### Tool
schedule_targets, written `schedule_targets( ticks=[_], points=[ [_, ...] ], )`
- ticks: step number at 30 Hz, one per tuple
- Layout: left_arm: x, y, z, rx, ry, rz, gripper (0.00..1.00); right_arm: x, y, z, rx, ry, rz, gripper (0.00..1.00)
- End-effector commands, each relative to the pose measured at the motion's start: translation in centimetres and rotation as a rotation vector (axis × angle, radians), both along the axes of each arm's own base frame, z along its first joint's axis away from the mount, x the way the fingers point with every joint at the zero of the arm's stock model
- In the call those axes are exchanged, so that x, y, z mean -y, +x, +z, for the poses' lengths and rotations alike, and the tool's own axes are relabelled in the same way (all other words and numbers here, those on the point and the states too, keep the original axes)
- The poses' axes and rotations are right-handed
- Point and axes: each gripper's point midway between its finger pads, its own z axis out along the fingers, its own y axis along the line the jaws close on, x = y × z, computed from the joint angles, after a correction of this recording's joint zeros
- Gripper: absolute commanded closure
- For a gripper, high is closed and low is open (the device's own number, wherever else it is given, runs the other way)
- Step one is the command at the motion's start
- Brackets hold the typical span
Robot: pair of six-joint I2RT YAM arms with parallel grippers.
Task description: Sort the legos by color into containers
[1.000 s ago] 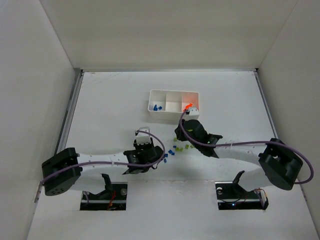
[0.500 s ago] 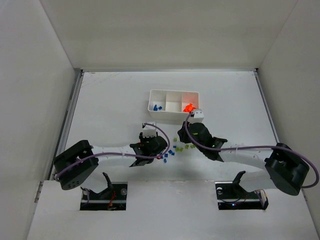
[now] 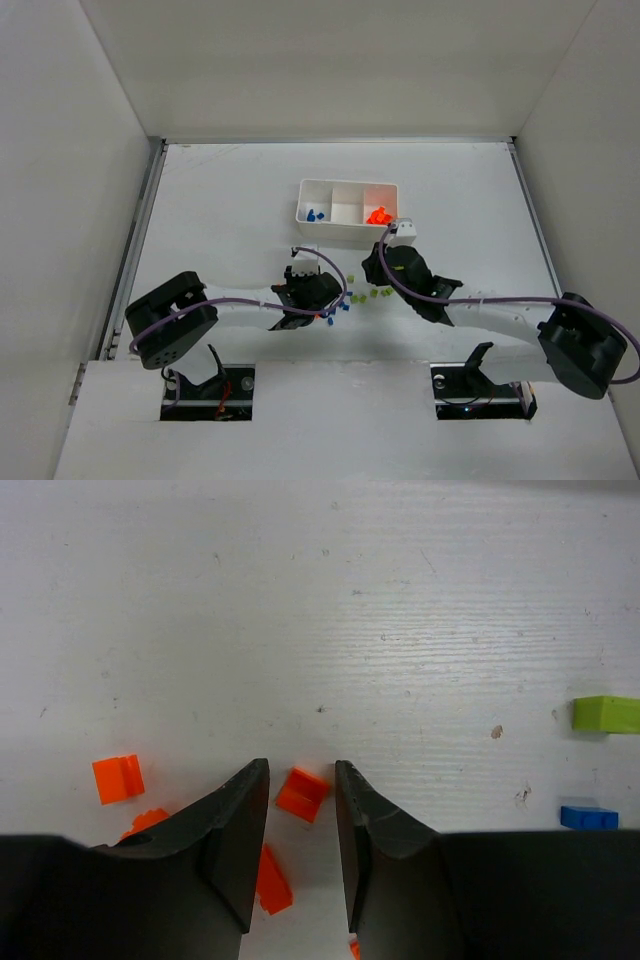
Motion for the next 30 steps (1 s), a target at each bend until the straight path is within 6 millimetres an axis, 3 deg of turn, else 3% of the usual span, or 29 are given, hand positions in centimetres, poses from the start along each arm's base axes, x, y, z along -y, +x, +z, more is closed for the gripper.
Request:
schedule_targets(
  ticks=[1,6,9,18,22,25,30],
  points=[
    [0.2,0.1,-0.3,-0.006,0.016,0.018,0.71,0.1,0.7,1.8,0.047,0.054,-0.022,0.67],
    [1.0,-0.1,-0.8,-0.016,0.036,-0.016,0.83,0.7,0.5,2.4,0.060,0.070,-0.037,0.67],
    [1.3,-0.2,0.1,-0.001,0.007,-0.020,0.89,1.9,0.7,2.3,0.058,0.062,-0.074,0.62],
    [3.4,2.0,8.0,0.116,-0.147,-0.042,0.90,7.1,2.1,2.8,0.071,0.119,-0.267,0.57],
    [5.2,4.7,12.6,0.200,-0.218,-0.056,0.90,8.3,2.1,2.8,0.075,0.153,-0.300,0.57],
    [7.9,7.3,16.0,0.259,-0.296,-0.093,0.89,8.8,2.0,2.7,0.079,0.158,-0.318,0.57],
    [12.7,12.2,18.5,0.327,-0.309,-0.155,0.89,9.2,1.7,2.8,0.085,0.173,-0.325,0.58]
  ],
)
